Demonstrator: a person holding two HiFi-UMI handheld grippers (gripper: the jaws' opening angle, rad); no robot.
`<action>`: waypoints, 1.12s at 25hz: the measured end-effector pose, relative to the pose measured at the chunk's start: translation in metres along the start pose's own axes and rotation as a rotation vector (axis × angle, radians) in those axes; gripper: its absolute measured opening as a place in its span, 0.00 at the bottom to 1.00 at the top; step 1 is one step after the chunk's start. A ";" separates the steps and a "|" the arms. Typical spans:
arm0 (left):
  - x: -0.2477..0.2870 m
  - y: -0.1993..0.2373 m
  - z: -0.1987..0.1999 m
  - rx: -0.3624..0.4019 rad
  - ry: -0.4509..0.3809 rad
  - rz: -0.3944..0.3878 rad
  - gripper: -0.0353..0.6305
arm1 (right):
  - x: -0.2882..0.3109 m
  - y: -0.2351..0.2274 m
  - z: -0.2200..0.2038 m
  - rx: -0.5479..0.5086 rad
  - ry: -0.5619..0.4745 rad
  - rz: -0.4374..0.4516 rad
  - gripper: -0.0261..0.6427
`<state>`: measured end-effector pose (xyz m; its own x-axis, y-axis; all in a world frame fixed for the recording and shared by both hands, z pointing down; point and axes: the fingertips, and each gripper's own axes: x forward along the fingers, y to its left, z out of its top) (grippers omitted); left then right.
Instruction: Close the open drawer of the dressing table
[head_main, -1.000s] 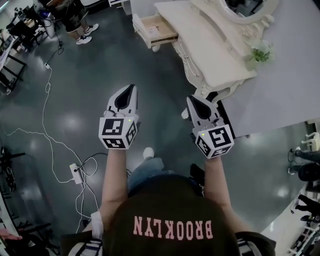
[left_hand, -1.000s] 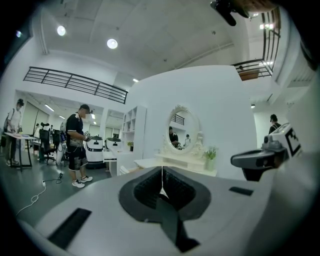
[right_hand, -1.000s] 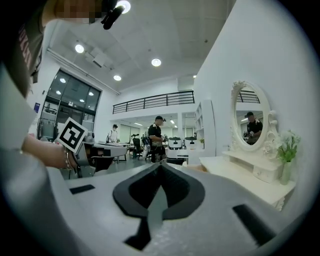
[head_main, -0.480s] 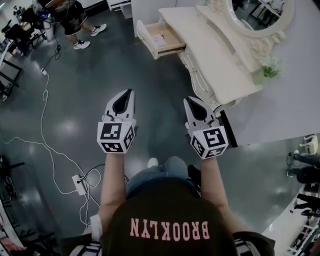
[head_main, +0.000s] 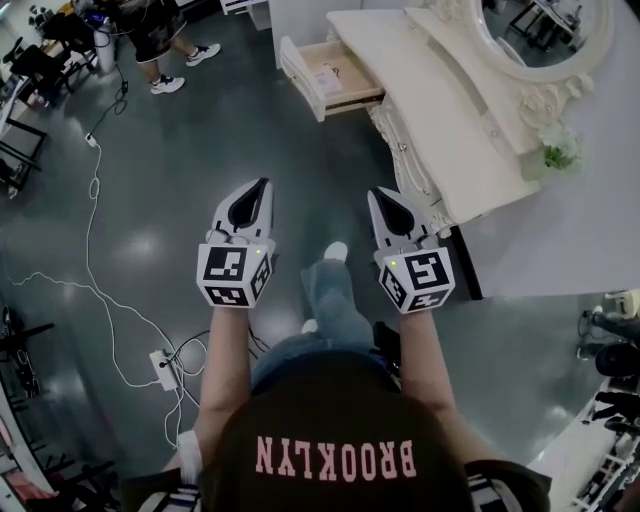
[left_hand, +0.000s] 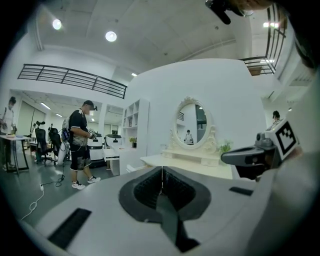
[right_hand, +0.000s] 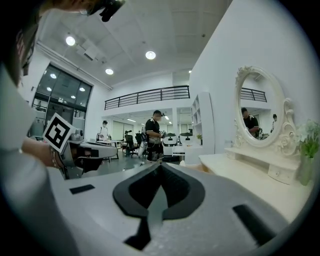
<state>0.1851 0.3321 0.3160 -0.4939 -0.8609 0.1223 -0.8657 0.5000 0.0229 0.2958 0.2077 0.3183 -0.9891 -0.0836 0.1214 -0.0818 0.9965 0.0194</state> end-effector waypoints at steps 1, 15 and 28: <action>0.006 0.003 -0.002 0.001 0.005 0.002 0.06 | 0.007 -0.004 0.000 0.001 -0.002 0.002 0.03; 0.156 0.057 0.012 -0.011 0.031 0.010 0.06 | 0.131 -0.101 0.009 0.031 0.020 -0.018 0.03; 0.307 0.079 0.023 -0.116 0.071 -0.093 0.29 | 0.228 -0.203 0.012 0.102 0.032 -0.052 0.03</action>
<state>-0.0373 0.1049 0.3325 -0.4019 -0.8969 0.1845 -0.8902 0.4299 0.1509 0.0855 -0.0139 0.3299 -0.9789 -0.1341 0.1543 -0.1468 0.9864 -0.0742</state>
